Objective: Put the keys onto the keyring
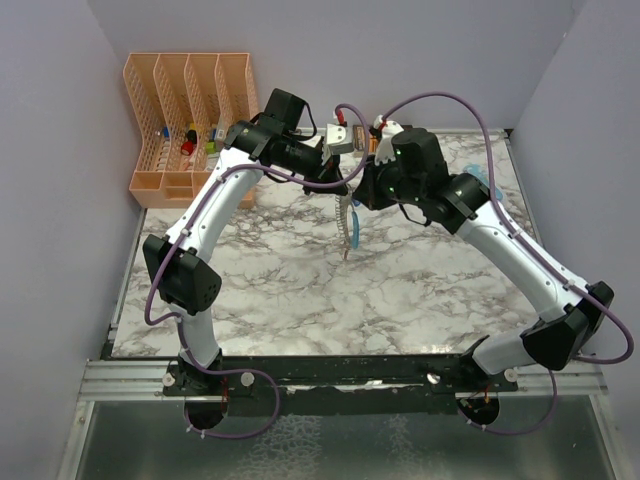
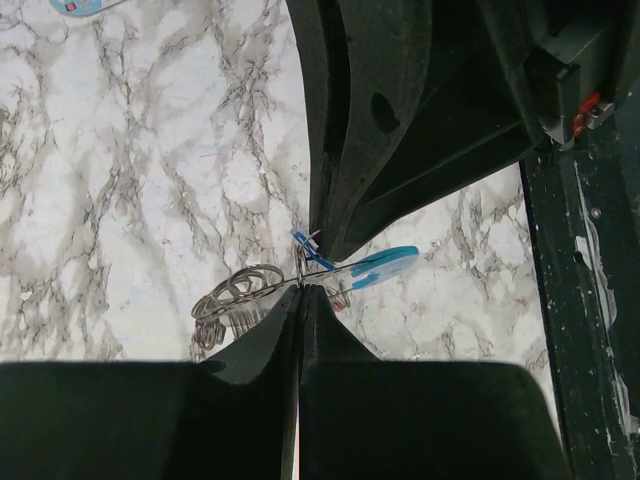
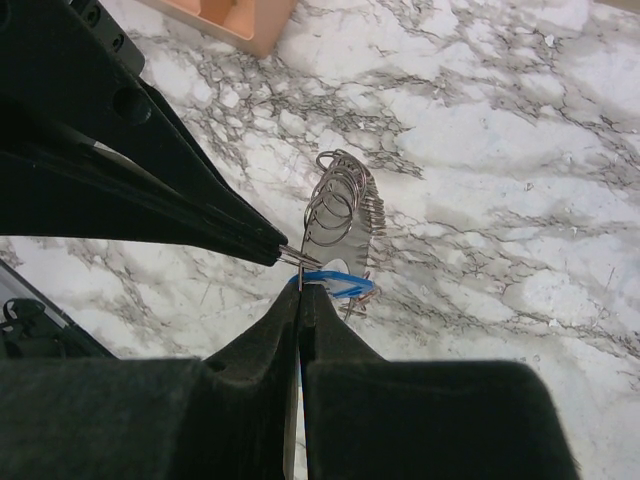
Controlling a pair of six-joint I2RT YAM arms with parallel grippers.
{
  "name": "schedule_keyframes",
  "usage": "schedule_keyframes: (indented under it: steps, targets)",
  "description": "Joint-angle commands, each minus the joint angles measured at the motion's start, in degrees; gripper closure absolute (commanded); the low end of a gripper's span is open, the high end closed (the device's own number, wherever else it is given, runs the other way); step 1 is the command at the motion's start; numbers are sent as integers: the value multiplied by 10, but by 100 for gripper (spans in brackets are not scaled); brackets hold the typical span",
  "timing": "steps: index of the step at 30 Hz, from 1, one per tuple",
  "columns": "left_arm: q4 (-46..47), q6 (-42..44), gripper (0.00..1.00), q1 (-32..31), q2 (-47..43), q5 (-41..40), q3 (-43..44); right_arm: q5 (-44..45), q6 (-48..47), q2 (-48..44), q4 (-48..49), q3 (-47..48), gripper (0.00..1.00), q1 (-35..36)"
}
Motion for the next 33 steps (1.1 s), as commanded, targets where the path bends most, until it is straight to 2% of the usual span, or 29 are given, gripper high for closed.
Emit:
schedule_keyframes:
  steps: [1,11,13,15,17,18,19,20,21,24,29,33]
  targets:
    - [-10,7,100,-4,-26,24,25,-8,1,-24,-8,-2,99,1]
    - [-18,15,100,-4,-27,39,40,-28,19,-32,-17,-14,99,0]
    - [-19,17,100,-4,-26,44,42,-27,24,-35,-15,-15,96,0]
    - [-21,20,100,-4,-25,48,44,-21,30,-41,-12,-15,80,0]
    - [-23,22,100,-4,-24,54,46,-17,31,-50,-14,-13,69,-1]
    - [-23,23,100,-3,-23,58,47,-14,31,-53,-18,-11,59,-2]
    - [-22,23,100,-2,-22,63,48,-11,31,-58,-24,-8,43,-3]
    - [-20,23,100,-1,-20,65,49,-12,28,-65,-28,-8,34,-5]
    - [-19,24,100,0,-19,69,50,-13,22,-74,-29,-9,33,-9]
    - [-16,24,100,5,-16,91,52,-16,-20,-109,-12,-17,47,-19]
    - [-7,25,100,8,-16,134,45,-35,-82,-142,37,-34,46,-21]
    - [-1,24,100,9,-16,158,36,-64,-108,-140,70,-49,50,-21]
